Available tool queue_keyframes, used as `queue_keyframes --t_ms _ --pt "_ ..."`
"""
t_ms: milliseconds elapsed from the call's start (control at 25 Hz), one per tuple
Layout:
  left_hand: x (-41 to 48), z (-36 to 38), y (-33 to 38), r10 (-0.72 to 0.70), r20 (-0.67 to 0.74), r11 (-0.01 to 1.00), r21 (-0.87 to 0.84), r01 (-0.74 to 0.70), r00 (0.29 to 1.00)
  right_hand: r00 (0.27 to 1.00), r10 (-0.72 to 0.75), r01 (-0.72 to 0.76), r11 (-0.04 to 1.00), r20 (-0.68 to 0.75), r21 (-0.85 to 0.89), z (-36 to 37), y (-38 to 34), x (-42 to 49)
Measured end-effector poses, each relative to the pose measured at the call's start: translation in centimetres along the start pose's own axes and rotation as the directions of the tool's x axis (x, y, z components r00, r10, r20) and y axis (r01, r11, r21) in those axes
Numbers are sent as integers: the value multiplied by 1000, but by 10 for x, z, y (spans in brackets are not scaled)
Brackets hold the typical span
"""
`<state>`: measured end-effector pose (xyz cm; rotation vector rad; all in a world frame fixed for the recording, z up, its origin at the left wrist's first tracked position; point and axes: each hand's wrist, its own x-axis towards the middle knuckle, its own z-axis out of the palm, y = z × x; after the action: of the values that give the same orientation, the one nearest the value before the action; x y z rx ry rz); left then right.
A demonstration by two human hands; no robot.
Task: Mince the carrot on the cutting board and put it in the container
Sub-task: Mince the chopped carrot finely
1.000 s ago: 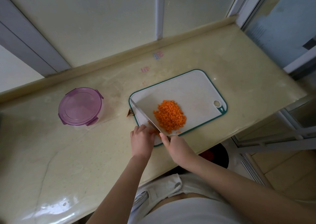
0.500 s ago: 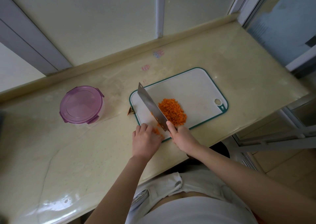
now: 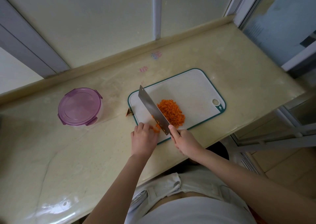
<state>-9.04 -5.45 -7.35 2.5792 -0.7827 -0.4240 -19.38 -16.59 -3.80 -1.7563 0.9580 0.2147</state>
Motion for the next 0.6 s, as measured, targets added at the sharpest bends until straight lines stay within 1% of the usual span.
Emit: queue_keyframes --t_ms 80,160,360,520,600 --pt "1 0 2 7 29 998 63 -8 1000 1000 -11 11 1000 3 2 1 0 -3" --pt "3 1 1 24 24 997 72 -26 999 1000 -14 14 1000 -11 -3 3 1 -3" --pt "2 1 -1 18 10 1000 0 -18 1000 999 -29 28 999 -21 -38 9 0 -4" --pt "0 0 -2 4 -25 993 -117 -6 1000 1000 -17 17 999 -6 -35 15 -3 -3" --pt "0 -2 -2 15 -17 993 -117 -17 1000 1000 -6 6 999 -6 -53 18 -4 -2"
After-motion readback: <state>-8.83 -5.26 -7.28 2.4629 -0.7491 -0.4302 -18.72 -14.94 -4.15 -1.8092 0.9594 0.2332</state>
